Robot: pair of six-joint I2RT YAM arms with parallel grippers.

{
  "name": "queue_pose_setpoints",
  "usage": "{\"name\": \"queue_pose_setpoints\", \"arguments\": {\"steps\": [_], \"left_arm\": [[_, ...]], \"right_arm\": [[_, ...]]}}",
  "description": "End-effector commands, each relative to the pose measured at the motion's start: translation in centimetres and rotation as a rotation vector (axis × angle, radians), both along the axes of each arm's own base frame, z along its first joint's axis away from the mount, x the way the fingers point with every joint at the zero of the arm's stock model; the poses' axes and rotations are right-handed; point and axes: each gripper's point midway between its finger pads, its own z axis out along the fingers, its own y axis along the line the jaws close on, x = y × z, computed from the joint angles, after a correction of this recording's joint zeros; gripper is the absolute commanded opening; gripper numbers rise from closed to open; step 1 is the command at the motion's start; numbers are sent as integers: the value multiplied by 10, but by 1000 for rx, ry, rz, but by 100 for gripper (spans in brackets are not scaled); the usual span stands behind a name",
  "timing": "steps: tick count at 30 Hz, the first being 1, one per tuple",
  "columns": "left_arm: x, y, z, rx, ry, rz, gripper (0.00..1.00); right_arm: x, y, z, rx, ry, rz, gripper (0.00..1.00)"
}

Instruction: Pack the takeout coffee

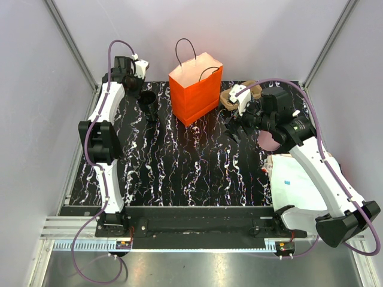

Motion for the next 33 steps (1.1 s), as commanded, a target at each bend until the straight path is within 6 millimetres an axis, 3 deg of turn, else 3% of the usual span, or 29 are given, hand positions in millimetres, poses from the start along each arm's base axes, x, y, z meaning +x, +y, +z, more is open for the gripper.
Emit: {"name": "queue_pose_setpoints", "arguments": {"steps": [1, 19, 23, 24, 25, 33], "left_arm": [[6, 3, 23, -9, -65, 7, 21], [5, 2, 32, -13, -80, 2, 20], [5, 2, 33, -12, -83, 3, 14], [5, 2, 36, -12, -89, 5, 4], [5, 2, 36, -11, -89, 4, 0], [8, 2, 49, -14, -114, 8, 0]], "right_arm": [[-4, 4, 14, 40, -37, 19, 98], [-5, 4, 14, 40, -35, 20, 98], [-5, 4, 13, 38, -35, 21, 98], [-5, 4, 12, 37, -30, 20, 98], [-6, 4, 13, 39, -32, 21, 98], [-4, 5, 12, 38, -29, 23, 98]]}}
